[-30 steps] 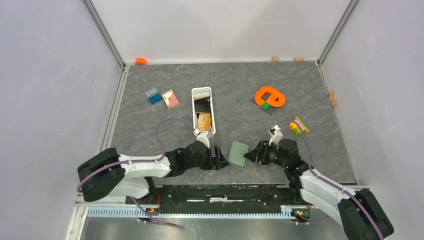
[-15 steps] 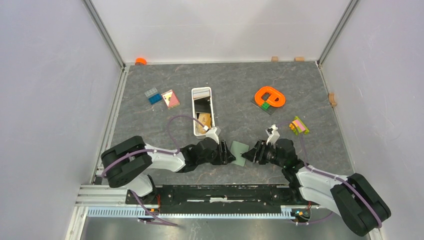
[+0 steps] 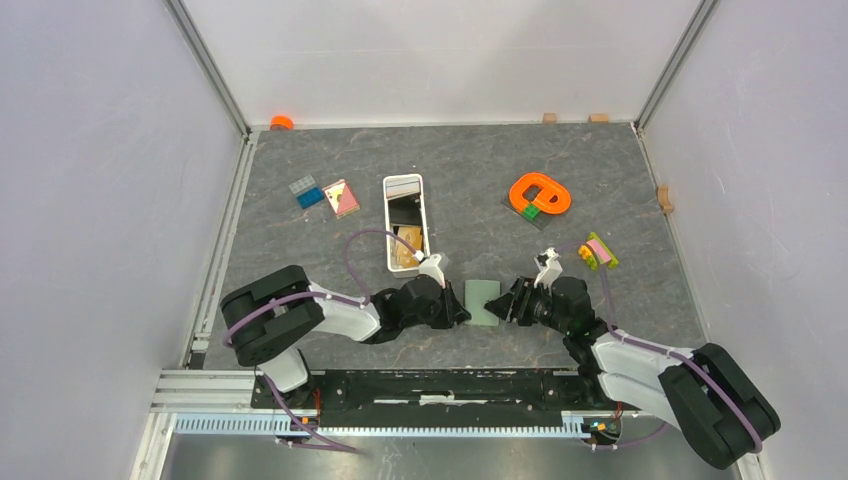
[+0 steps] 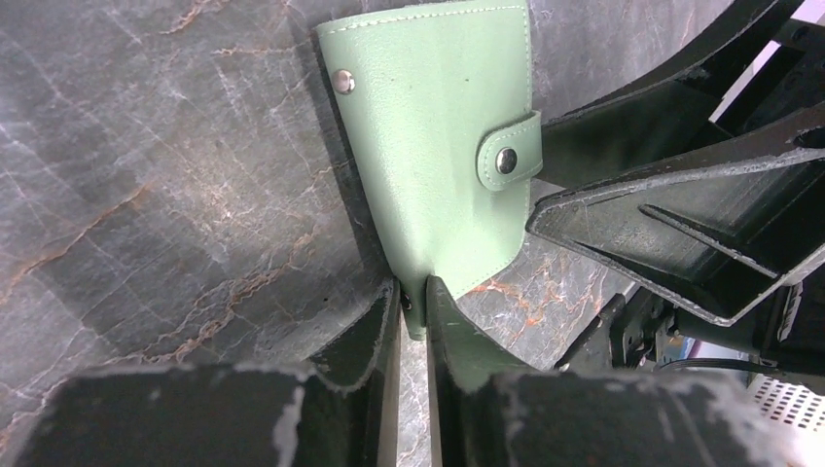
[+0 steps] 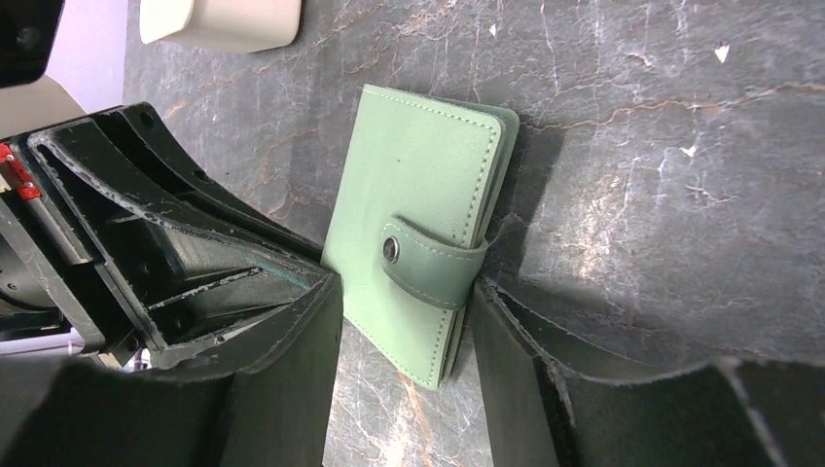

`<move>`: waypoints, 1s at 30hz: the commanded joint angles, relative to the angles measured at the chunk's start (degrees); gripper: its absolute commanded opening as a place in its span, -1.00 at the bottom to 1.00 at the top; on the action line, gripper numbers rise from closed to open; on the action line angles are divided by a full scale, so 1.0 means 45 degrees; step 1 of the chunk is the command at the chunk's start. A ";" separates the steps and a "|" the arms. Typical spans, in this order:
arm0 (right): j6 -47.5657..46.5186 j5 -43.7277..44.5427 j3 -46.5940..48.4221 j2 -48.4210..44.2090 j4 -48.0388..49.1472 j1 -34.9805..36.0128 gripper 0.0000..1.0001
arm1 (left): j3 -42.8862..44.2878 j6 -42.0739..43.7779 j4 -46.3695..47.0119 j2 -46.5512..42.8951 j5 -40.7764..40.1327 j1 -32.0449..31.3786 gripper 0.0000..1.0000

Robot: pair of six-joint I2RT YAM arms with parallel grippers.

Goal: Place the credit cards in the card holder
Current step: Pick up the card holder from the center of the board.

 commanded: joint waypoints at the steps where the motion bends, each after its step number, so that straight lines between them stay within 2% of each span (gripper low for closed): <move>1: -0.0371 0.0025 -0.1017 -0.0152 -0.1009 0.0090 0.17 | 0.0412 0.0394 0.1395 -0.0016 0.0270 -0.0150 -0.95; 6: -0.1461 0.0616 0.0292 -0.0773 -0.2689 -0.0005 0.37 | -0.0163 0.1111 0.2887 -0.0847 0.0536 -0.0140 -0.96; 9: -0.2179 0.0494 0.0804 -0.1232 -0.3175 -0.0372 0.62 | -0.0428 0.1761 0.3145 -0.1695 0.0683 -0.0146 -0.96; 12: -0.2679 -0.0687 0.0931 -0.1829 -0.2803 -0.1229 0.88 | -0.0648 0.2023 0.3143 -0.2395 0.0991 -0.0133 -0.96; 14: -0.2956 -0.1762 0.1043 -0.2228 -0.2554 -0.1840 0.96 | -0.0807 0.2080 0.3230 -0.2861 0.1252 -0.0131 -0.96; 18: -0.3334 -0.3719 0.1310 -0.2995 -0.1914 -0.2654 0.96 | -0.1096 0.2181 0.3314 -0.3660 0.1688 -0.0077 -0.96; 24: -0.3504 -0.4813 0.1643 -0.3531 -0.1432 -0.2796 0.96 | -0.1243 0.2352 0.2312 -0.4770 0.2014 0.0030 -0.96; 30: -0.2224 -0.6455 0.1301 -0.3534 0.1270 -0.2844 0.96 | -0.1455 0.2826 0.1417 -0.6557 0.2557 0.0090 -0.96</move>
